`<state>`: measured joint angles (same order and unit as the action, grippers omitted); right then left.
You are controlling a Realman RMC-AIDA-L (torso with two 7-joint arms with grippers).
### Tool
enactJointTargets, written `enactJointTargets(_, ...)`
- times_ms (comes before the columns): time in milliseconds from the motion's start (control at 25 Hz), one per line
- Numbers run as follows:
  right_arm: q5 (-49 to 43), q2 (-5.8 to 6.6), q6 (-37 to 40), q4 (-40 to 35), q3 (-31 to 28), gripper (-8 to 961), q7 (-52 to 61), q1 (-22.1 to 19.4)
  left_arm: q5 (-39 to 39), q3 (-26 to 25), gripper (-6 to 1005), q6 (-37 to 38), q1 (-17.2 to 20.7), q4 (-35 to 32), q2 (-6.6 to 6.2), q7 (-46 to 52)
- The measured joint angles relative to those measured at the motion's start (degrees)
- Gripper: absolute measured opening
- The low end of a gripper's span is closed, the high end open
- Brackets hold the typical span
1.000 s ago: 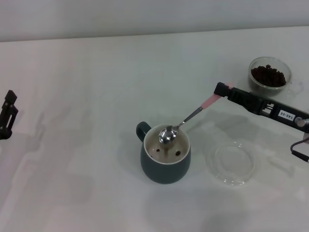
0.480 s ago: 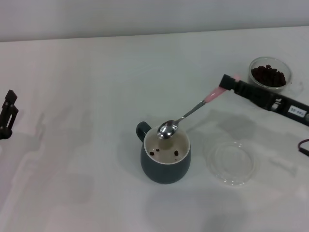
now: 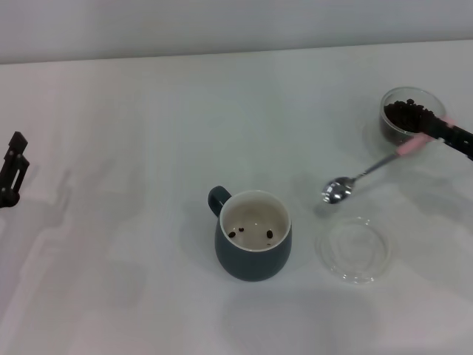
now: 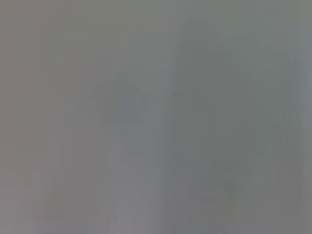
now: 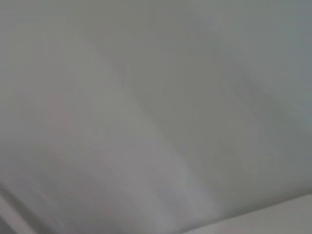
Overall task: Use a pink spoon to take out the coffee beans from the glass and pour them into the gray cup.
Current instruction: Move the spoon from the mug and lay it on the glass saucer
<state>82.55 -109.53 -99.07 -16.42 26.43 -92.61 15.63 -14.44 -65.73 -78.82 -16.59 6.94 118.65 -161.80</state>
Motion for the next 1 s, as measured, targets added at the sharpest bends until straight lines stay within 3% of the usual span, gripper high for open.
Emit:
enactJointTargets(240,-1.21,1.05,3.01,-0.37,0.92,154,-0.13,-2.14,0.0,-0.1,518,0.57,-0.78,0.0,-0.08,0.0)
enactJointTargets(680,-5.72,1.05,9.13,-0.63,1.06,154,-0.11,-3.47,-0.1,-0.21,518,0.84,-2.49,-1.25,-0.18,-0.05)
enactJointTargets(1000,-7.03,0.29,10.3,-0.63,1.03,154,0.31,-3.21,-0.15,-0.47,518,1.59,-3.03,-1.41,-0.17,-0.08)
